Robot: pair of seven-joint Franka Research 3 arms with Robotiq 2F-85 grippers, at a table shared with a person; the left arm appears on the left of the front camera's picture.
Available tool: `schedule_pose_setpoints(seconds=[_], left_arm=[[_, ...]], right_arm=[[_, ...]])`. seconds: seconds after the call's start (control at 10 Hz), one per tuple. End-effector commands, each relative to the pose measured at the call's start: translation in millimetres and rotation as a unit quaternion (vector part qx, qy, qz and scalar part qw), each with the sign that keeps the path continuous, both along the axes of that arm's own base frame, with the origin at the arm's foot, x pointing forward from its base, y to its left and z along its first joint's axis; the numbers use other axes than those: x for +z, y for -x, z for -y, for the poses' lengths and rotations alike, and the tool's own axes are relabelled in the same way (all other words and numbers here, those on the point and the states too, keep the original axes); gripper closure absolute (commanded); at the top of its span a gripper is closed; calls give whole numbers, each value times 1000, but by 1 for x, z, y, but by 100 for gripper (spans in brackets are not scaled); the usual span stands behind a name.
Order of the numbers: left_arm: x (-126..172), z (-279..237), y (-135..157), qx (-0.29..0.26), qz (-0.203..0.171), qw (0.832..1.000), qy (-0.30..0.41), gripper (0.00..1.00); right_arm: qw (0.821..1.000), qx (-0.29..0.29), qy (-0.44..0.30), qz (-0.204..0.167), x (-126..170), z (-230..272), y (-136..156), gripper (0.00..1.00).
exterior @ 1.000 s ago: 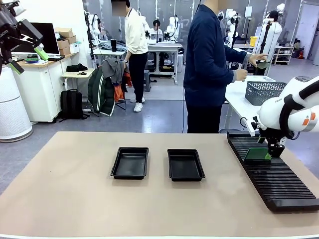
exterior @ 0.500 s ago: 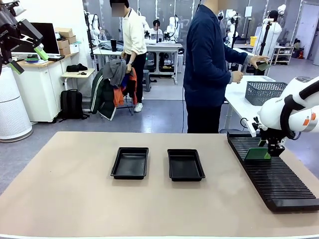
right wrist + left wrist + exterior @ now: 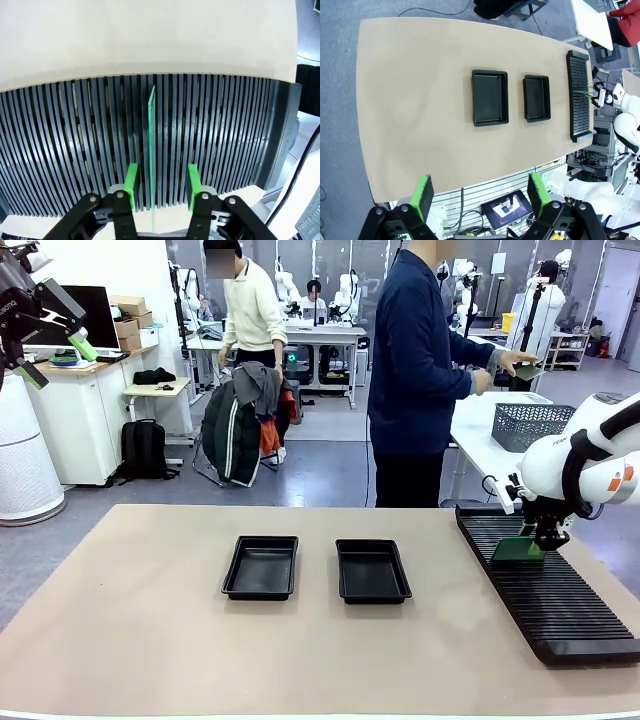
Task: Inspect and transfer BCBs to ESD trays.
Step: Pick up the Blank PCB from the PCB Rack and place it in the left ESD tray.
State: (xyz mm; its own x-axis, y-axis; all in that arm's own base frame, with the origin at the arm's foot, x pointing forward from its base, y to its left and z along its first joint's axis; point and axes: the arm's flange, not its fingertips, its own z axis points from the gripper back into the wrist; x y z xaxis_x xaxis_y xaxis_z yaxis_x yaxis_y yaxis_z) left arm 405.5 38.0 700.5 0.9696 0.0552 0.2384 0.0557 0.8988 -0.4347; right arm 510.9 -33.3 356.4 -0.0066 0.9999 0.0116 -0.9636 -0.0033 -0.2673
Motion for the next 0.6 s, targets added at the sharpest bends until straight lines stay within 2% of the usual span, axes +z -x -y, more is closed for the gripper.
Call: schedule_pose_setpoints(seconds=[0.0,0.5], left_arm=[[0,0,1,1,0,1000,1,0],[0,0,1,1,0,1000,1,0]], right_arm=[[1000,16,-11,5,-4,5,-5,58],[1000,15,-7,-5,-6,5,-8,82]])
